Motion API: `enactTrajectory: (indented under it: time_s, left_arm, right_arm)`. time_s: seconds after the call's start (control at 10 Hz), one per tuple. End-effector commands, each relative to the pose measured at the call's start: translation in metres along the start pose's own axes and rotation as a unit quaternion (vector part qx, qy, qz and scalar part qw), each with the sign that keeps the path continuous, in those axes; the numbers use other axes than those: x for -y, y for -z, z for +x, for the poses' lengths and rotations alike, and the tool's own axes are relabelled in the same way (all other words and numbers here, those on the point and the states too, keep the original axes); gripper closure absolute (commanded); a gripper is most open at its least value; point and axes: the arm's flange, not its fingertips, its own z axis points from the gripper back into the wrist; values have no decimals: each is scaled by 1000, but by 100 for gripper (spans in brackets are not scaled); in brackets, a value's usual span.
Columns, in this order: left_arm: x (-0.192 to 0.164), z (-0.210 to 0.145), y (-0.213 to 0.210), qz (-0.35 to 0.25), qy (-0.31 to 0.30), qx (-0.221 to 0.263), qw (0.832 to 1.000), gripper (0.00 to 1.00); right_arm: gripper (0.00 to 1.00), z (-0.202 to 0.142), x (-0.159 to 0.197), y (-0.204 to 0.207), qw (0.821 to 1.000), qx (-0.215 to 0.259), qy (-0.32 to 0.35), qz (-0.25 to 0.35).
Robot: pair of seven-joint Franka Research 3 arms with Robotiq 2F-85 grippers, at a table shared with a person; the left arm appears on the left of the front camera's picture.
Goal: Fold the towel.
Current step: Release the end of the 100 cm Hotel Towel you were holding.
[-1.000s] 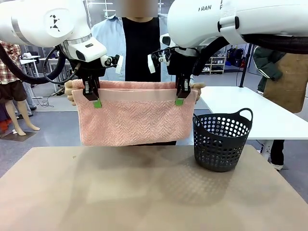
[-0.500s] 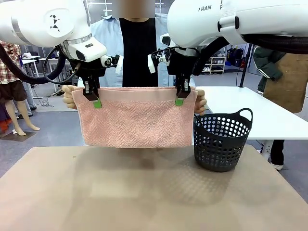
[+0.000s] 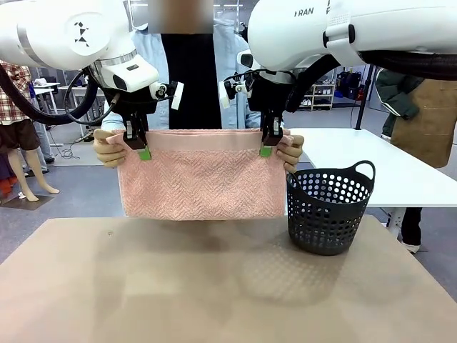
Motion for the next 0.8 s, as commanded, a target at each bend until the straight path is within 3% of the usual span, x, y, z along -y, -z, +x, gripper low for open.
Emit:
enactTrajectory:
  time_s: [0.0, 0.7]
  left_arm:
    - [-1, -2, -1, 4, -5, -3, 1000, 100]
    - [-1, -2, -1, 4, -5, -3, 1000, 100]
  right_arm:
    - [100, 0, 0, -1, 1000, -4, -2, -3]
    - [100, 0, 0, -1, 1000, -4, -2, -3]
